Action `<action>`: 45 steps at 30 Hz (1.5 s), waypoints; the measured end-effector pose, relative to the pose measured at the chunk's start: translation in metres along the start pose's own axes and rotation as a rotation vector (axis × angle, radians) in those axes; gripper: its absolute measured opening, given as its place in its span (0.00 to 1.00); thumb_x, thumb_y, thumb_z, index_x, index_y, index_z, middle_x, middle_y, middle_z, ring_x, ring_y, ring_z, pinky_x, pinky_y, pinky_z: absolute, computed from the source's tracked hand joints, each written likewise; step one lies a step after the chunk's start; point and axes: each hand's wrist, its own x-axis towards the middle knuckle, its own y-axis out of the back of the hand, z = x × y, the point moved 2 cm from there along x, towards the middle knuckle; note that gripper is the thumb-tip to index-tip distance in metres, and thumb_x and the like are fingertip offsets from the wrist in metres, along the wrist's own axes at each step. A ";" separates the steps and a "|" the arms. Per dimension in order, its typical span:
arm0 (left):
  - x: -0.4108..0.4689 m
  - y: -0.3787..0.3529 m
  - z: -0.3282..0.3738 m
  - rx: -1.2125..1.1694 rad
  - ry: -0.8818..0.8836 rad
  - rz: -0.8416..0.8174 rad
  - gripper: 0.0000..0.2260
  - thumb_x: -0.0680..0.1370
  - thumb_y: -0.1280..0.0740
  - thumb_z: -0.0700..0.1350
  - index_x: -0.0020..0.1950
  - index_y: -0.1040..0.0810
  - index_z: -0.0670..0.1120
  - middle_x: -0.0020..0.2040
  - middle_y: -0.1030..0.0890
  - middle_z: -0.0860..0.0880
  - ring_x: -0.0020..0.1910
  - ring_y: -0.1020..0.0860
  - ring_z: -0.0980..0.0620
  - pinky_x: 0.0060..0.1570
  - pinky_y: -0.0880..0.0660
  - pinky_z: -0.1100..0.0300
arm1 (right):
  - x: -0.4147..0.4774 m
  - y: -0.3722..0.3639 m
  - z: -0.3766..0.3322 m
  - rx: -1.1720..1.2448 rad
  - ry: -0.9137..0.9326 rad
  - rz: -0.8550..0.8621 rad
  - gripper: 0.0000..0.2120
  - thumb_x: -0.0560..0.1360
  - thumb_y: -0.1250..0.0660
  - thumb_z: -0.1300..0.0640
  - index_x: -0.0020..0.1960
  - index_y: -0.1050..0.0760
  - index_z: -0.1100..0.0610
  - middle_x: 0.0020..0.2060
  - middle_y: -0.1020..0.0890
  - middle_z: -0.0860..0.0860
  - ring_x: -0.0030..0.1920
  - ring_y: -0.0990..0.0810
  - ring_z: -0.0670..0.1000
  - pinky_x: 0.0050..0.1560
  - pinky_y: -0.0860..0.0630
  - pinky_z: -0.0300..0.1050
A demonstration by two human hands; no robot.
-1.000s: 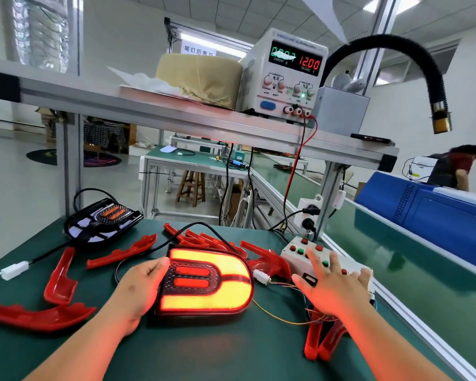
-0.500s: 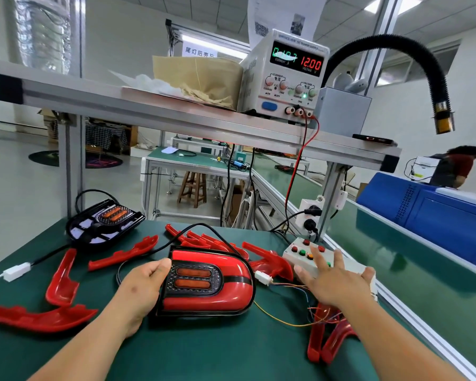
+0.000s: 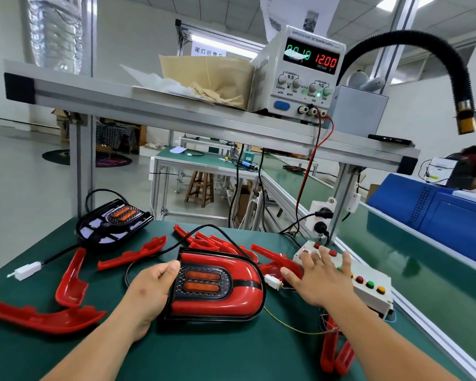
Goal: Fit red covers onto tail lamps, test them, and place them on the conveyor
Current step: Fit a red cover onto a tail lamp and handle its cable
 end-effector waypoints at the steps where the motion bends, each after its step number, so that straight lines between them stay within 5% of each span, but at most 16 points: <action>1: 0.000 0.000 0.000 0.006 0.004 0.003 0.16 0.84 0.42 0.49 0.50 0.15 0.48 0.47 0.13 0.50 0.47 0.15 0.54 0.44 0.23 0.63 | 0.000 0.001 -0.001 -0.016 0.007 0.004 0.42 0.72 0.66 0.25 0.77 0.47 0.46 0.78 0.43 0.50 0.79 0.59 0.51 0.67 0.73 0.65; 9: 0.000 0.001 0.001 0.009 0.017 0.001 0.14 0.84 0.42 0.50 0.54 0.17 0.48 0.48 0.13 0.51 0.48 0.15 0.55 0.48 0.24 0.61 | 0.000 0.004 -0.006 -0.045 0.006 0.015 0.40 0.71 0.65 0.25 0.74 0.42 0.45 0.76 0.38 0.52 0.79 0.53 0.53 0.68 0.71 0.66; 20: 0.002 0.000 -0.001 0.000 0.013 -0.016 0.15 0.84 0.43 0.49 0.56 0.17 0.45 0.48 0.13 0.48 0.49 0.15 0.51 0.47 0.23 0.60 | -0.008 -0.009 -0.001 0.026 0.006 0.032 0.37 0.73 0.62 0.25 0.75 0.45 0.42 0.78 0.63 0.49 0.79 0.57 0.56 0.70 0.69 0.64; 32: 0.011 0.001 -0.010 -0.050 0.012 -0.049 0.17 0.85 0.44 0.47 0.54 0.16 0.43 0.49 0.14 0.41 0.50 0.15 0.44 0.54 0.22 0.50 | -0.003 -0.001 -0.005 0.078 0.024 0.003 0.39 0.71 0.62 0.24 0.74 0.44 0.43 0.79 0.56 0.51 0.76 0.42 0.55 0.71 0.51 0.63; 41: 0.010 0.001 -0.008 -0.047 0.006 -0.061 0.17 0.85 0.45 0.47 0.54 0.16 0.43 0.48 0.14 0.43 0.49 0.15 0.46 0.44 0.20 0.57 | -0.006 0.002 -0.006 0.081 0.037 0.001 0.35 0.74 0.60 0.26 0.73 0.42 0.43 0.79 0.52 0.52 0.76 0.42 0.55 0.71 0.49 0.61; 45: 0.009 0.000 -0.007 -0.046 0.022 -0.047 0.17 0.85 0.44 0.47 0.53 0.17 0.43 0.46 0.13 0.44 0.45 0.14 0.50 0.35 0.22 0.68 | -0.005 0.004 -0.008 0.090 0.038 -0.029 0.34 0.75 0.59 0.28 0.75 0.44 0.44 0.79 0.53 0.52 0.77 0.44 0.58 0.72 0.53 0.64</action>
